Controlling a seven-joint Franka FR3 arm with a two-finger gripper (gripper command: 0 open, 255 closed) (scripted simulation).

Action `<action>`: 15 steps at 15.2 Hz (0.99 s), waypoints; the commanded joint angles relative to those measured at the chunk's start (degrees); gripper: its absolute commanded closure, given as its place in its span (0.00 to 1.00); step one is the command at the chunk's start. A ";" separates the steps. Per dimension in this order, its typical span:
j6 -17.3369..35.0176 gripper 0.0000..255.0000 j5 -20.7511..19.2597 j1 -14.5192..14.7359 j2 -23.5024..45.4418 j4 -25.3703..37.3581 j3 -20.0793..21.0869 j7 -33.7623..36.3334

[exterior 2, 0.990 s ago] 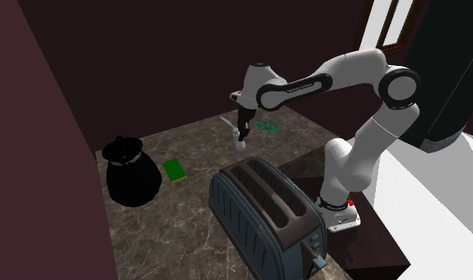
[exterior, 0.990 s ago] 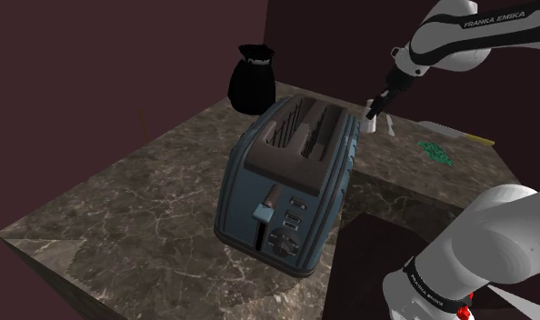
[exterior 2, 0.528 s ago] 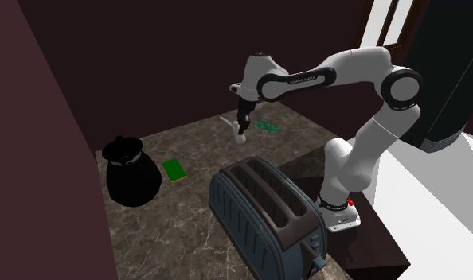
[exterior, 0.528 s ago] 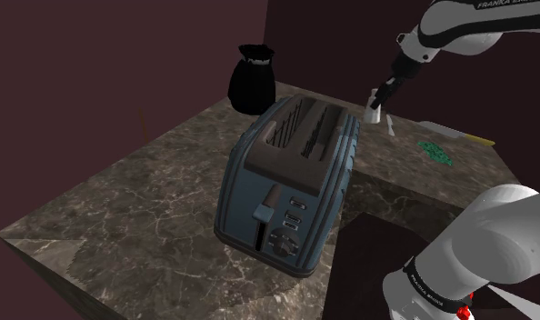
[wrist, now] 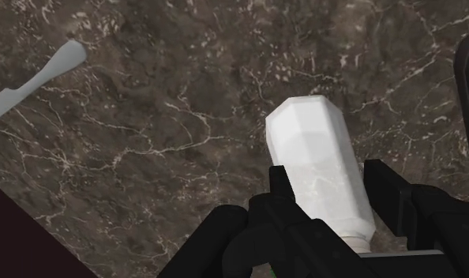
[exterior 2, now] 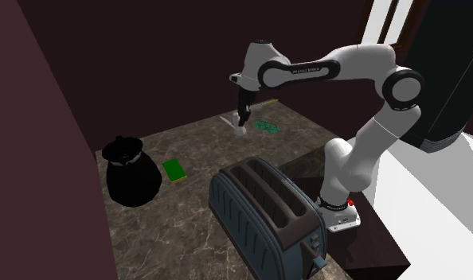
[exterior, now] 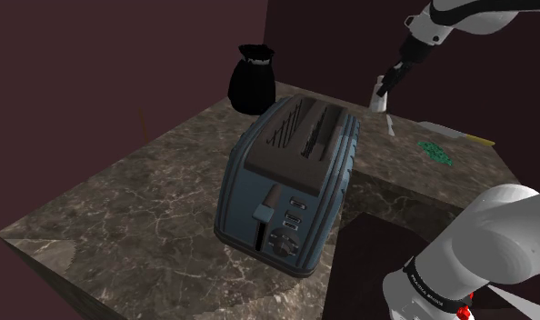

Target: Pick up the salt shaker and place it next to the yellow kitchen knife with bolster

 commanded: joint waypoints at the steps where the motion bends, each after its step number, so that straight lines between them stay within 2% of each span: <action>1: -1.47 1.00 0.10 0.06 -0.10 1.34 0.25 0.10; 4: -3.10 1.00 0.26 0.17 -0.02 3.06 0.46 0.15; 15: -5.90 1.00 -2.07 -3.34 0.65 7.70 -12.21 -15.32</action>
